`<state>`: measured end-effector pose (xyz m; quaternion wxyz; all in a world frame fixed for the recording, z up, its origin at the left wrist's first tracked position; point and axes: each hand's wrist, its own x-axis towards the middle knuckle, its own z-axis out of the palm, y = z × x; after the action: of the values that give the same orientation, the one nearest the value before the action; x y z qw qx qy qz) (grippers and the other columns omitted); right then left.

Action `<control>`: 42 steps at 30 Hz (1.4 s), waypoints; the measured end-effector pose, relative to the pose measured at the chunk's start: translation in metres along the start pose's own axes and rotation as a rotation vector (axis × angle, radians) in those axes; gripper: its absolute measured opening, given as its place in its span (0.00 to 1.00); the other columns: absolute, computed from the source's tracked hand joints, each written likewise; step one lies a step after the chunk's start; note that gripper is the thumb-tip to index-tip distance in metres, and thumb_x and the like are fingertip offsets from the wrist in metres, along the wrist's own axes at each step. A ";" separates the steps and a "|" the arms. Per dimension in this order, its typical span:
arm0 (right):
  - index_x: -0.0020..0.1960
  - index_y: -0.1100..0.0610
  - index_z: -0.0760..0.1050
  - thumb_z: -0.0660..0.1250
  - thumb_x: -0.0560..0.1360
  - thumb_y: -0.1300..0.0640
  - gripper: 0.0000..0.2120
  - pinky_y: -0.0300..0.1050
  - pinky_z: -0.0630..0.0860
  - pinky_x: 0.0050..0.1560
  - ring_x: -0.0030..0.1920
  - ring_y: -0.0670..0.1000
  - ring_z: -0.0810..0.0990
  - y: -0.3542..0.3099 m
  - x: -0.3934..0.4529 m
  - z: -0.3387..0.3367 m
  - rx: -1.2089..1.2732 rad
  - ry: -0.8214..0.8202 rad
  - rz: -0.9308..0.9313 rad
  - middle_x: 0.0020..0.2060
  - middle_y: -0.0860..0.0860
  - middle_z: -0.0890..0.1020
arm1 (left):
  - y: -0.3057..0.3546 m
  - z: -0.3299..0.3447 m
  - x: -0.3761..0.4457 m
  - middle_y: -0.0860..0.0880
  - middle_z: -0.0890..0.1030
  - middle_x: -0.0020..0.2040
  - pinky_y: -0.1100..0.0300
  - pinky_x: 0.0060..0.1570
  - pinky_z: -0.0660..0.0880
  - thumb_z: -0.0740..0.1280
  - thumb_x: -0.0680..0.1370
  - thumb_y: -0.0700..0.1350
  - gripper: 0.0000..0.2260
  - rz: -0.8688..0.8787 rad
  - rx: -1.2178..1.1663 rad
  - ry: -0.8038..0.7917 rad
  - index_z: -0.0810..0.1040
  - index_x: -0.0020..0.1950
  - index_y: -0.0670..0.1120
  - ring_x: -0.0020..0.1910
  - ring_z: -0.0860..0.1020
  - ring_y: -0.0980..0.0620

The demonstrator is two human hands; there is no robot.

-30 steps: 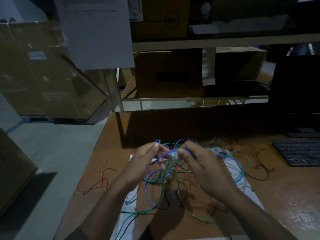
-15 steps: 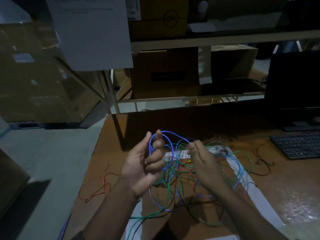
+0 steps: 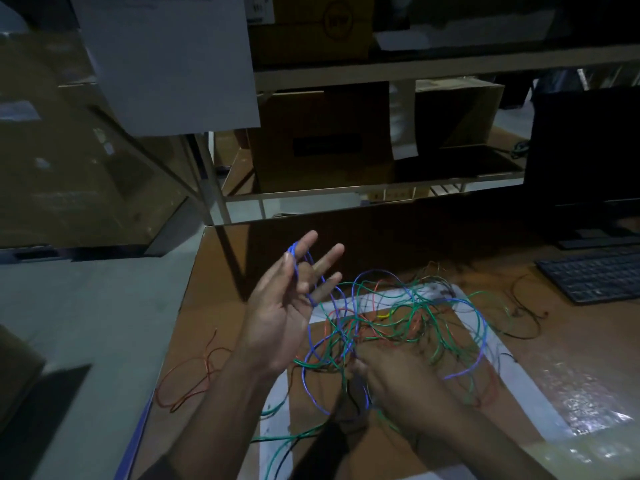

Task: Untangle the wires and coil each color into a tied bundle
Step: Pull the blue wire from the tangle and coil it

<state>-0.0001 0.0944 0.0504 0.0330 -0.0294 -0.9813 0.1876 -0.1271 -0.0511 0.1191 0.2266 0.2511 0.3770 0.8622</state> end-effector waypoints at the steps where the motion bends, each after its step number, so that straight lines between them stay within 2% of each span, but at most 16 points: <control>1: 0.51 0.50 0.71 0.54 0.83 0.43 0.13 0.53 0.73 0.49 0.53 0.56 0.79 -0.005 -0.001 -0.009 0.018 -0.003 -0.064 0.49 0.50 0.82 | -0.005 -0.002 0.002 0.50 0.75 0.32 0.36 0.73 0.67 0.55 0.86 0.45 0.21 0.002 0.079 0.008 0.69 0.76 0.38 0.69 0.78 0.43; 4: 0.46 0.49 0.70 0.51 0.80 0.37 0.18 0.52 0.73 0.47 0.48 0.51 0.79 -0.011 0.001 -0.032 0.118 0.076 -0.176 0.44 0.46 0.80 | -0.019 -0.003 0.001 0.47 0.80 0.34 0.45 0.69 0.70 0.53 0.87 0.46 0.18 -0.035 0.336 0.030 0.70 0.74 0.42 0.69 0.79 0.46; 6: 0.45 0.47 0.71 0.53 0.80 0.38 0.16 0.52 0.74 0.45 0.45 0.49 0.78 -0.011 0.005 -0.047 0.222 0.191 -0.212 0.41 0.44 0.78 | -0.026 0.003 -0.003 0.44 0.81 0.37 0.50 0.66 0.73 0.53 0.87 0.48 0.18 -0.057 0.496 -0.033 0.71 0.74 0.45 0.64 0.81 0.48; 8: 0.44 0.48 0.72 0.59 0.81 0.41 0.13 0.50 0.74 0.43 0.40 0.45 0.76 -0.007 0.011 -0.057 0.313 0.307 -0.235 0.38 0.42 0.76 | -0.032 0.008 -0.005 0.44 0.78 0.38 0.55 0.59 0.76 0.54 0.87 0.49 0.18 -0.080 0.621 -0.077 0.72 0.75 0.49 0.51 0.83 0.51; 11: 0.41 0.52 0.77 0.65 0.79 0.44 0.13 0.46 0.73 0.39 0.37 0.46 0.77 0.005 0.018 -0.070 0.431 0.471 -0.206 0.35 0.45 0.78 | -0.040 0.019 -0.008 0.46 0.75 0.30 0.59 0.41 0.76 0.54 0.87 0.51 0.18 -0.133 0.680 -0.083 0.73 0.75 0.51 0.32 0.76 0.52; 14: 0.37 0.53 0.76 0.69 0.77 0.43 0.16 0.42 0.70 0.35 0.33 0.48 0.77 0.022 0.028 -0.084 0.492 0.591 -0.169 0.31 0.48 0.78 | -0.048 0.028 -0.016 0.47 0.71 0.27 0.59 0.33 0.69 0.56 0.85 0.57 0.19 -0.195 0.666 -0.069 0.78 0.68 0.51 0.28 0.67 0.52; 17: 0.36 0.53 0.73 0.66 0.79 0.42 0.19 0.40 0.69 0.36 0.36 0.45 0.77 0.043 0.040 -0.087 0.451 0.561 -0.159 0.32 0.47 0.78 | -0.051 0.037 -0.020 0.48 0.70 0.31 0.61 0.29 0.59 0.55 0.86 0.55 0.18 -0.272 0.562 -0.099 0.80 0.67 0.51 0.28 0.61 0.54; 20: 0.36 0.52 0.69 0.58 0.81 0.41 0.20 0.41 0.64 0.35 0.35 0.45 0.74 0.061 0.047 -0.082 0.389 0.514 -0.154 0.31 0.47 0.73 | -0.048 0.046 -0.019 0.49 0.66 0.30 0.59 0.28 0.53 0.53 0.87 0.49 0.20 -0.348 0.376 -0.080 0.79 0.67 0.40 0.25 0.58 0.56; 25: 0.38 0.54 0.69 0.52 0.82 0.36 0.25 0.51 0.68 0.35 0.31 0.45 0.72 0.080 0.043 -0.071 0.647 0.386 -0.164 0.30 0.46 0.72 | -0.050 0.055 -0.023 0.54 0.61 0.29 0.63 0.25 0.54 0.58 0.87 0.47 0.11 -0.460 -0.127 -0.120 0.75 0.57 0.41 0.21 0.56 0.59; 29: 0.40 0.53 0.70 0.51 0.81 0.34 0.25 0.45 0.64 0.34 0.31 0.44 0.68 0.100 0.032 -0.061 0.797 0.288 -0.154 0.31 0.48 0.68 | -0.044 0.058 -0.016 0.53 0.62 0.31 0.61 0.29 0.57 0.47 0.88 0.48 0.13 -0.335 -0.460 -0.095 0.68 0.56 0.45 0.24 0.61 0.58; 32: 0.42 0.55 0.69 0.50 0.81 0.33 0.27 0.53 0.66 0.35 0.33 0.50 0.69 0.112 0.019 -0.051 0.731 0.326 -0.190 0.34 0.54 0.69 | -0.032 0.058 -0.010 0.50 0.73 0.35 0.63 0.32 0.62 0.44 0.88 0.48 0.16 -0.224 -0.581 -0.038 0.69 0.56 0.44 0.28 0.67 0.57; 35: 0.47 0.47 0.67 0.50 0.82 0.34 0.19 0.58 0.67 0.34 0.32 0.52 0.70 0.117 0.010 -0.046 0.592 0.358 -0.179 0.35 0.51 0.71 | -0.024 0.058 -0.005 0.44 0.82 0.58 0.64 0.36 0.71 0.49 0.88 0.45 0.19 -0.120 -0.689 0.018 0.76 0.57 0.37 0.39 0.82 0.52; 37: 0.48 0.45 0.66 0.50 0.81 0.34 0.16 0.55 0.67 0.32 0.30 0.50 0.71 0.118 0.009 -0.041 0.479 0.384 -0.143 0.32 0.48 0.71 | -0.017 0.062 -0.001 0.45 0.74 0.74 0.65 0.36 0.77 0.49 0.88 0.45 0.21 -0.048 -0.663 0.093 0.78 0.57 0.35 0.45 0.86 0.52; 38: 0.48 0.45 0.66 0.51 0.81 0.35 0.15 0.52 0.66 0.32 0.30 0.48 0.71 0.116 0.008 -0.039 0.420 0.390 -0.126 0.31 0.47 0.71 | -0.014 0.066 0.002 0.46 0.71 0.76 0.63 0.37 0.80 0.50 0.88 0.46 0.19 -0.010 -0.651 0.130 0.76 0.59 0.36 0.47 0.87 0.51; 40: 0.49 0.46 0.67 0.55 0.83 0.42 0.09 0.50 0.69 0.34 0.34 0.49 0.76 0.111 0.006 -0.035 0.283 0.356 -0.125 0.32 0.44 0.73 | -0.014 0.077 0.005 0.38 0.74 0.74 0.54 0.48 0.85 0.52 0.88 0.45 0.13 0.065 -0.571 0.165 0.73 0.54 0.41 0.55 0.86 0.46; 42: 0.52 0.47 0.67 0.55 0.83 0.46 0.06 0.52 0.74 0.41 0.43 0.54 0.80 0.101 0.005 -0.035 0.163 0.243 -0.161 0.41 0.46 0.78 | -0.020 0.084 0.007 0.34 0.75 0.72 0.45 0.65 0.78 0.53 0.87 0.44 0.12 0.094 -0.439 0.148 0.71 0.47 0.45 0.66 0.80 0.41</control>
<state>0.0024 0.2013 0.0455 0.1687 0.0298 -0.9508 0.2581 -0.0776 0.0106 0.1555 0.2070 0.1495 0.1839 0.9492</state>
